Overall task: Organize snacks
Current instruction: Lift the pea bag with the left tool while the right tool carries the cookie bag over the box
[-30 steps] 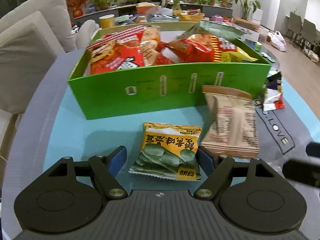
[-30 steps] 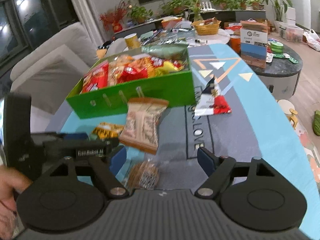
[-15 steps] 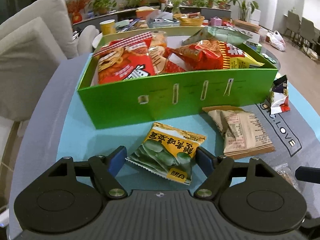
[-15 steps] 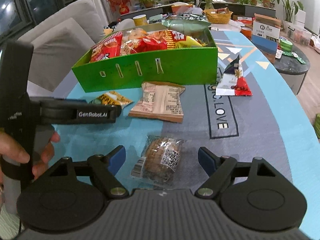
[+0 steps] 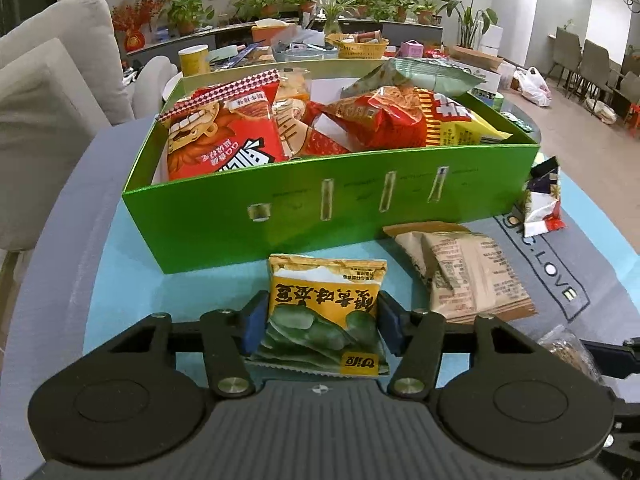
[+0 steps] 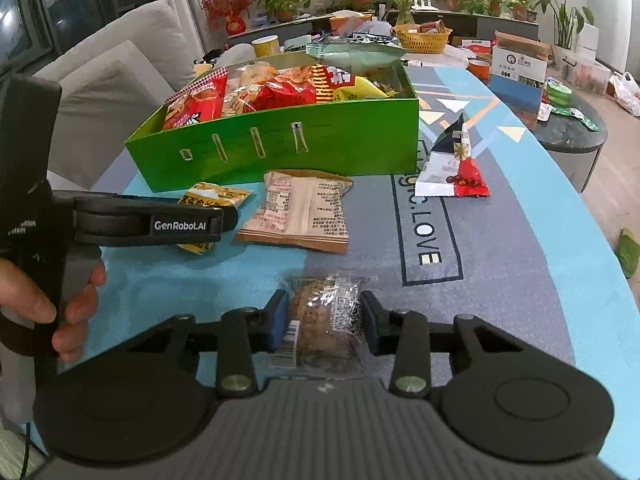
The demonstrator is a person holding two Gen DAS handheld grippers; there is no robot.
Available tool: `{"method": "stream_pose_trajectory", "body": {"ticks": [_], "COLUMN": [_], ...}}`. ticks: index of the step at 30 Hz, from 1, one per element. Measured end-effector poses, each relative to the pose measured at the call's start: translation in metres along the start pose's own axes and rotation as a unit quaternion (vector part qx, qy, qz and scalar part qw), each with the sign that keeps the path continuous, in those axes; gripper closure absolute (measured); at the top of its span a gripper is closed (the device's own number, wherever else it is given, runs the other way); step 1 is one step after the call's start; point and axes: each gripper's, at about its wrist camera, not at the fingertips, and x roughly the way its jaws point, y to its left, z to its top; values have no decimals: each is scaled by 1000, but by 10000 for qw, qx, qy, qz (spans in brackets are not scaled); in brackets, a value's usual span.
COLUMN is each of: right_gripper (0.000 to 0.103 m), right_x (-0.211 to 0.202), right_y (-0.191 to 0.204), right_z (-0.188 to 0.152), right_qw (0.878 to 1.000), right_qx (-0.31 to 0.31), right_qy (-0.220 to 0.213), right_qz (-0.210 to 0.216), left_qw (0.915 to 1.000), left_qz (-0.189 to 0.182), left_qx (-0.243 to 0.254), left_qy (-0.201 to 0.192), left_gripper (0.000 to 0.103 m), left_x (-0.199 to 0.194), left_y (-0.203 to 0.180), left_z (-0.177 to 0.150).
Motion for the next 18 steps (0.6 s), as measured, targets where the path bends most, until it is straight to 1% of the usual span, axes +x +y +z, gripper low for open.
{"method": "stream_pose_trajectory", "body": {"ticks": [3,7,18], "right_gripper": [55,55,55], "right_x": [-2,-8,-25], "right_y": [-1,-2,-7], "right_z": [3,9,42], "right_qw": [10000,9997,9966], "right_qx": [35,55,162], "right_qy": [-59,-209,-771], "right_qz": [42,61,256], "left_qw": [9999,9997,9975], "left_qz": [-60,-2,19], "left_qx": [-94,-104,-156], "left_qy": [-57,-224,-683], "left_gripper": [51,51,51], "left_x": [-8,-23,-63], "left_y": [1,-2,-2], "left_z": [-3,-3,14]}}
